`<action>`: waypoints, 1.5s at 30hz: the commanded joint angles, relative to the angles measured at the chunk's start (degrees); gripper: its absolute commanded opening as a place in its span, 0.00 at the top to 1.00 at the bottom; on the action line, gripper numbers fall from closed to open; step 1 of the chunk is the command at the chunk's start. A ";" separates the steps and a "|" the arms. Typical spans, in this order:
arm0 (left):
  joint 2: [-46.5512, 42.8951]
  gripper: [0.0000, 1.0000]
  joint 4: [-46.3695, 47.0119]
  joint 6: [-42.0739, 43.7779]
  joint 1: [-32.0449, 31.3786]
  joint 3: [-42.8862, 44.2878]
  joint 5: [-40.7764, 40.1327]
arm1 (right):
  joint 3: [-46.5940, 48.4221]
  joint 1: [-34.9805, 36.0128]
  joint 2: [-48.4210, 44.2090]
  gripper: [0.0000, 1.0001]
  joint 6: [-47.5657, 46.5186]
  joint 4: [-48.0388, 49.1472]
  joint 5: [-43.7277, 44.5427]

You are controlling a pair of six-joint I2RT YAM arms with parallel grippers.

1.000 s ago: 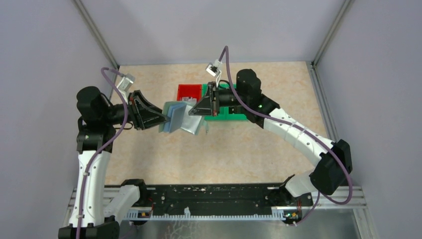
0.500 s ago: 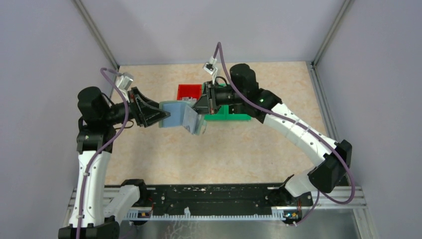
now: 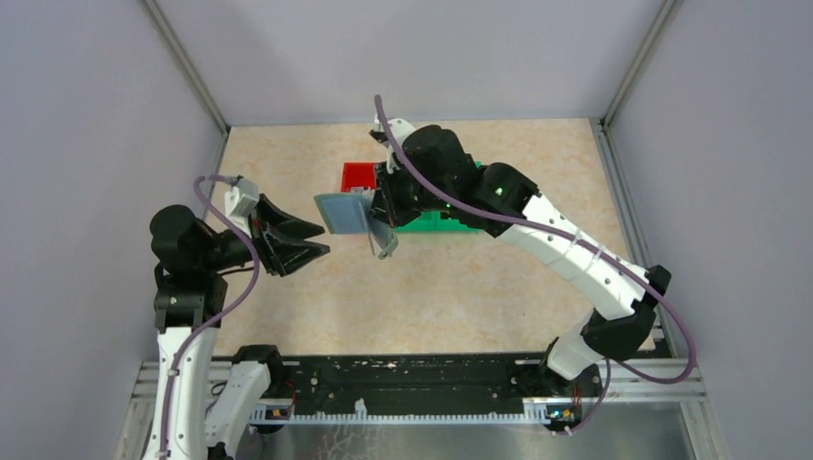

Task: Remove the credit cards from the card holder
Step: Remove the credit card from the card holder.

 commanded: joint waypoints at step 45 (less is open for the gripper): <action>-5.58 0.67 -3.14 21.25 -0.34 -0.41 -2.85 | -2.18 5.64 -8.00 1.00 -5.51 8.49 -4.86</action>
